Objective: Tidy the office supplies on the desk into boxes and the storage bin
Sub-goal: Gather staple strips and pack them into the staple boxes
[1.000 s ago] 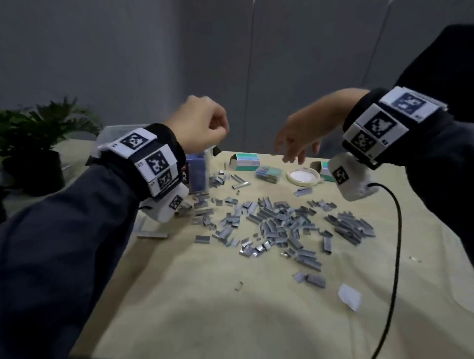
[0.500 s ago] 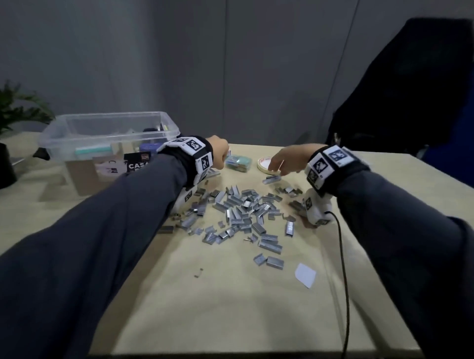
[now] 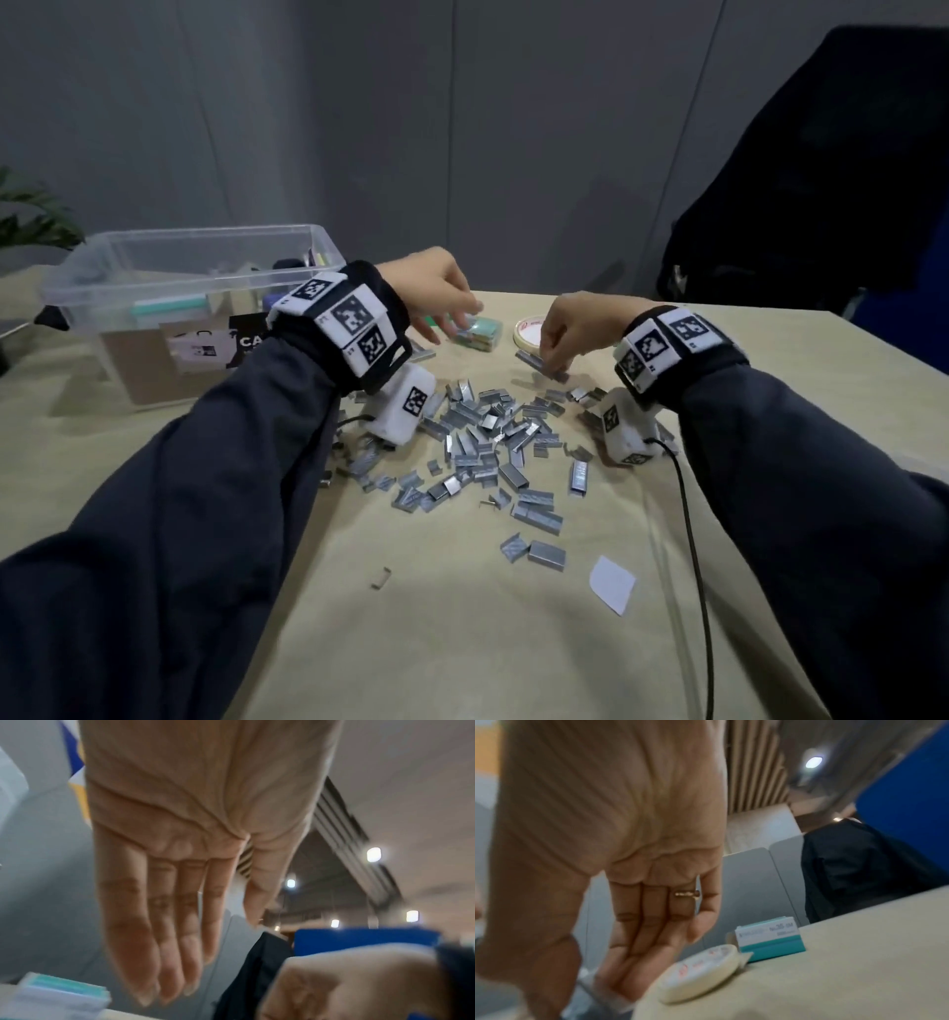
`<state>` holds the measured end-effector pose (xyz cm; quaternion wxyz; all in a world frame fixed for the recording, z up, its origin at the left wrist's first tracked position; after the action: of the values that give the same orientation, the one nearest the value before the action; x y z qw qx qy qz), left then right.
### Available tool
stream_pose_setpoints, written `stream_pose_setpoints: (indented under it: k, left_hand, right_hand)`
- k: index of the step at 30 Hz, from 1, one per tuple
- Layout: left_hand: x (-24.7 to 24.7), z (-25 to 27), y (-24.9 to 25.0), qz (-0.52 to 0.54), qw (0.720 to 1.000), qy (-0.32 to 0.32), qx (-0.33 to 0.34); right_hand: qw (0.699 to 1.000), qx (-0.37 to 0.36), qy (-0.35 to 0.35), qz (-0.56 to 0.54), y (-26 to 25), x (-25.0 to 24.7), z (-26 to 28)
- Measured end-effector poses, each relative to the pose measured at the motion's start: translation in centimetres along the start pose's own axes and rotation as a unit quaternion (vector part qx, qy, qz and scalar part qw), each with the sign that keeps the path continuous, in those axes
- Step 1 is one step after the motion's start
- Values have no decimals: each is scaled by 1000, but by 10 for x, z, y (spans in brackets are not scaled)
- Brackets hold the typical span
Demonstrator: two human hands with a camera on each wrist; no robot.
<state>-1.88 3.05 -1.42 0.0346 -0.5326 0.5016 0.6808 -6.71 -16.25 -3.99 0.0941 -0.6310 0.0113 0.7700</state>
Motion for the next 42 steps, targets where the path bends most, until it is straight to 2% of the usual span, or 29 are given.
stream_pose_setpoints:
  k: [2,5,10,13,15,20,23,26,31,34,40,42]
  left_hand:
    - [2,7,8,76,997,9,-9]
    - [11,12,10,133,990,2,-47]
    - [15,14,-4,144,983,59,-93]
    - [13,18,-9,198,973,44,-110]
    - [13,19,-10,272,955,36,-116]
    - [15,24,-12,454,878,51,-140]
    - [12,25,-11,488,861,52,-137]
    - [12,26,-8,494,859,48,-125]
    - [19,26,-7,497,858,54,-118]
    - [21,26,-4,511,850,65,-106]
    - [19,24,-5,499,858,99,-75]
    - [17,24,-7,492,860,115,-69]
  right_hand:
    - [995,-43,22,-84,-4,-7,9]
    - [980,-100,54,-163,-18,-16,23]
    - [970,-118,103,-188,-35,-17,33]
    - [962,-128,142,-196,-37,-16,33]
    - [954,-136,165,-209,-39,-16,34]
    - [929,-151,171,-291,-36,-17,36]
    - [912,-159,149,-347,-29,-20,37]
    - [907,-157,132,-367,-23,-19,34]
    - [920,-139,182,-319,-23,-15,32]
    - [912,-139,198,-330,-24,-14,31]
    - [909,-150,150,-359,-27,-13,30]
    - [899,-158,151,-379,-25,-14,29]
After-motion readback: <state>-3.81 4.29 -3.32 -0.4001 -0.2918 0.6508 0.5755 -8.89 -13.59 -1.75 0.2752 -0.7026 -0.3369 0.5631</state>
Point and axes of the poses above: each hand's wrist, its own z-axis away from the middle knuckle, its own x-axis out of the palm, y = z × x, the point moved 3 cm from there along -z, towards the middle knuckle, and after that the axes turned 7 degrees about x, right-handed, at the moved point
